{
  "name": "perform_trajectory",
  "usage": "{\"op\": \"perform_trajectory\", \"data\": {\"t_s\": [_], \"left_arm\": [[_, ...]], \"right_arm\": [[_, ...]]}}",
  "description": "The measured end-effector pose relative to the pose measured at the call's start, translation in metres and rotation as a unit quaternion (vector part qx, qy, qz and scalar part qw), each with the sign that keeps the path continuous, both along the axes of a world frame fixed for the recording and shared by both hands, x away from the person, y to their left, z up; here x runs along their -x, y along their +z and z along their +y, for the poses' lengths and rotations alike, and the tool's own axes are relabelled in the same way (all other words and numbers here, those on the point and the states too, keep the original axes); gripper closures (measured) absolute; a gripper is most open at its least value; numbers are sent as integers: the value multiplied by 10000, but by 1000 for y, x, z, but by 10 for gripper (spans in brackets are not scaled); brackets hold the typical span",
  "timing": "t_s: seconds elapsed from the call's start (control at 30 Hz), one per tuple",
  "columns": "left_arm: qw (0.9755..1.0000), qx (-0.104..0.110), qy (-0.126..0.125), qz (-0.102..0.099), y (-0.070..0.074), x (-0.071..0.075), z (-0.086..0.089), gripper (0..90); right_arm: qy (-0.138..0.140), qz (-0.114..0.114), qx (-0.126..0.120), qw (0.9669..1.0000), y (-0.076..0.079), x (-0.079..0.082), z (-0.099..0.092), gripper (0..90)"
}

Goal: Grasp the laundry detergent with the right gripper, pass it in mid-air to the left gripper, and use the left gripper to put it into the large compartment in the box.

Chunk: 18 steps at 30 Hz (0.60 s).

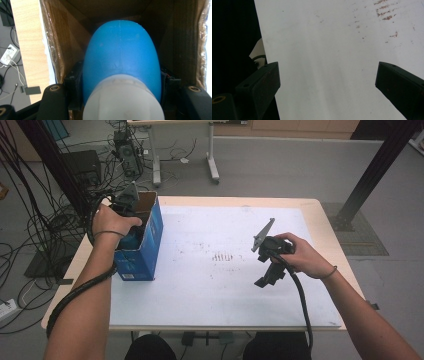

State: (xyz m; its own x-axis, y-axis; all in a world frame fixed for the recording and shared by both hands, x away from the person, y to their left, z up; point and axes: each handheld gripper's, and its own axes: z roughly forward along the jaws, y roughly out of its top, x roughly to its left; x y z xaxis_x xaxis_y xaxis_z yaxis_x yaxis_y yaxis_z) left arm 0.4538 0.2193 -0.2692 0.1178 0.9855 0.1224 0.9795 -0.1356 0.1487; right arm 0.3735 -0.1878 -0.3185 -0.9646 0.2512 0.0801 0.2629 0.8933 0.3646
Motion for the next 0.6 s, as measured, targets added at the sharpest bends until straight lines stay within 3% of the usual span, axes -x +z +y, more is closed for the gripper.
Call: {"op": "perform_trajectory", "data": {"t_s": [0.6], "left_arm": [[10000, -33, 19, -10, -1, -1, -3, 378]], "right_arm": [[10, 6, 8, 10000, -1, -1, 1, 59]]}}
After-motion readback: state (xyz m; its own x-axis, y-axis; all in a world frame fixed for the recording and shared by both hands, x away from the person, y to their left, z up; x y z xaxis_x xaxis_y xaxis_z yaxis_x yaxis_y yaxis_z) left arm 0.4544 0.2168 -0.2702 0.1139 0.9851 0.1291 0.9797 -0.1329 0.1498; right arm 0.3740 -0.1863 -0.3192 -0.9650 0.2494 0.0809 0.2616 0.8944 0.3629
